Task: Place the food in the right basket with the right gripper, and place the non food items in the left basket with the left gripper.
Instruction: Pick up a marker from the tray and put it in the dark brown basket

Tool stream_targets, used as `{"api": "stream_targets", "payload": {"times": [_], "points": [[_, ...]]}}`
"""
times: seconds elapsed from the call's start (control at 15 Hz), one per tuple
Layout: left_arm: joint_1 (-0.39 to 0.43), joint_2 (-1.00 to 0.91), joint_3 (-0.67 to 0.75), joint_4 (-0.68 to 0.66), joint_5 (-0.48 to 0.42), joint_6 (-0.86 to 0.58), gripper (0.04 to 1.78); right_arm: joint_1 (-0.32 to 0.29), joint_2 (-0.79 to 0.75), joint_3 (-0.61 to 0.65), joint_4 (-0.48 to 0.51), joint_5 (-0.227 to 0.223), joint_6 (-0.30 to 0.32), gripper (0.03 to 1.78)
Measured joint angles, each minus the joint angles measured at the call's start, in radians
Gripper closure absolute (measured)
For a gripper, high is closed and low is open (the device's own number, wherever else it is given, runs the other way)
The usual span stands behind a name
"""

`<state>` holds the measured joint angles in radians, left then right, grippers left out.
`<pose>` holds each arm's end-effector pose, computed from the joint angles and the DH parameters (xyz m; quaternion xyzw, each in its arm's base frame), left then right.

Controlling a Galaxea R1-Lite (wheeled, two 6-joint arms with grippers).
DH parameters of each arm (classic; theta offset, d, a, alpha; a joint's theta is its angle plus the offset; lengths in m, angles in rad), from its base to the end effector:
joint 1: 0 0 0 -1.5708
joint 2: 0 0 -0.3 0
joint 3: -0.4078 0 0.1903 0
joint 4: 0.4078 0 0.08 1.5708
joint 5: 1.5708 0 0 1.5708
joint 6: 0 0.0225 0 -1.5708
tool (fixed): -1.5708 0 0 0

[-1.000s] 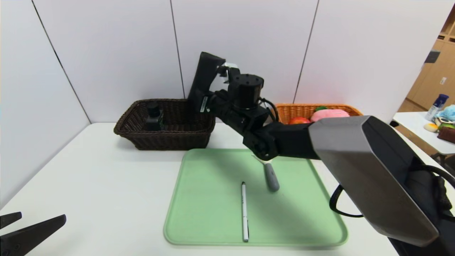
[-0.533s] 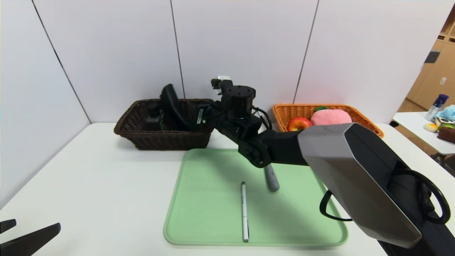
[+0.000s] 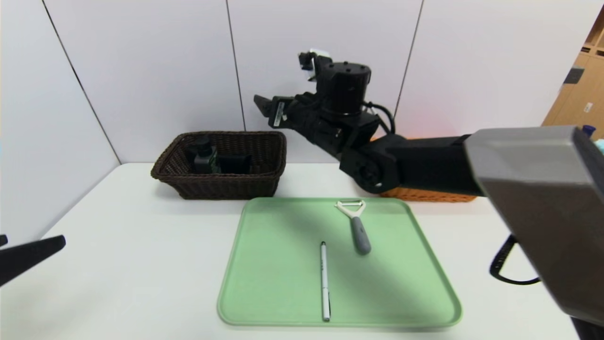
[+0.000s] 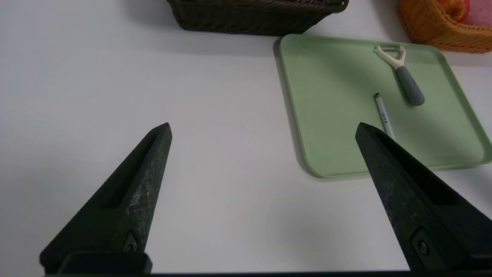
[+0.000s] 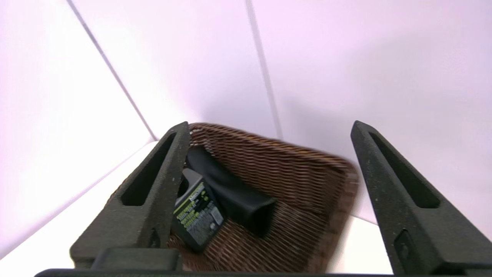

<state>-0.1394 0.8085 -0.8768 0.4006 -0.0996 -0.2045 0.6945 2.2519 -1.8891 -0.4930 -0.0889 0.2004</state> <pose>0.0579 -0.0104 0.2708 -0.0967 0.1765 -0.1001 0.9744 0.3705 0.3060 0.2549 0.1200 -0.0301 0.3021 0.9452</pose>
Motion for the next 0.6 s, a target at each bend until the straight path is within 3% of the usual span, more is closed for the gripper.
{"api": "stream_targets", "payload": {"times": [0.13,0.33,0.6], "points": [[-0.044,0.089,-0.114,0.023,0.001,-0.010,0.13,-0.011,-0.156,0.077,0.151,-0.018,-0.009,0.29],[-0.183,0.232,-0.320,0.113,0.004,-0.088,0.13,-0.053,-0.414,0.251,0.464,-0.031,-0.029,0.23],[-0.358,0.494,-0.731,0.357,0.010,-0.280,0.13,-0.176,-0.709,0.448,0.898,-0.039,-0.032,0.18]]}}
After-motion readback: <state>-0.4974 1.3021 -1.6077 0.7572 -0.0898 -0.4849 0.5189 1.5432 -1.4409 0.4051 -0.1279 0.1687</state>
